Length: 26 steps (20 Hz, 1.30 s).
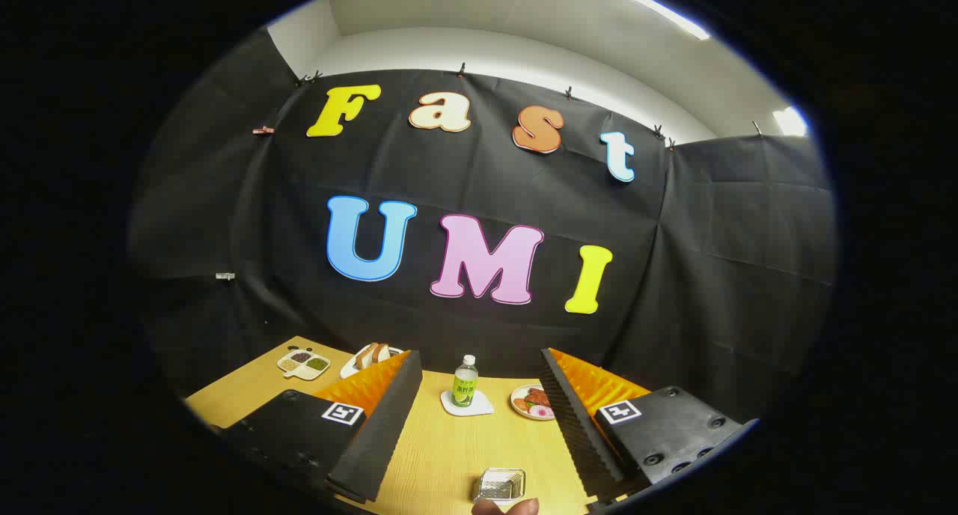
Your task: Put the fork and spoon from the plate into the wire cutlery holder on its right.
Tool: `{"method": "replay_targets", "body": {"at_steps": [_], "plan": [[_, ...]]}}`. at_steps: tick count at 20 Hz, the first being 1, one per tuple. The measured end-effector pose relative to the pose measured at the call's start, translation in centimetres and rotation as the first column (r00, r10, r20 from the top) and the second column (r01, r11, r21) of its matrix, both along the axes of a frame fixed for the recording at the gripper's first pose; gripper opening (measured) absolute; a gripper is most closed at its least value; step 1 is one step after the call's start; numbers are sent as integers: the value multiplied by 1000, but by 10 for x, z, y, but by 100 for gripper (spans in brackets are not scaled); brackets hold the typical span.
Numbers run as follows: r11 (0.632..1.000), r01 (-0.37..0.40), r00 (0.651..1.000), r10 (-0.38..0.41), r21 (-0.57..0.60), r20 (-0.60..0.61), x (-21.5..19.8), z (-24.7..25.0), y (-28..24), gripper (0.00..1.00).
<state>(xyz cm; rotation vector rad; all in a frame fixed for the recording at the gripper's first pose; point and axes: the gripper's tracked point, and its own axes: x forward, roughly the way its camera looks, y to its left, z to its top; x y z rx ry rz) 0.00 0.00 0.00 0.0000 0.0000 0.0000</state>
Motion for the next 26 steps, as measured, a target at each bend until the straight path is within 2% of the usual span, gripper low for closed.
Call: {"method": "replay_targets", "body": {"at_steps": [26], "plan": [[1000, -31, 999, 31, 4, -13, 8, -4, 7, 98]]}}
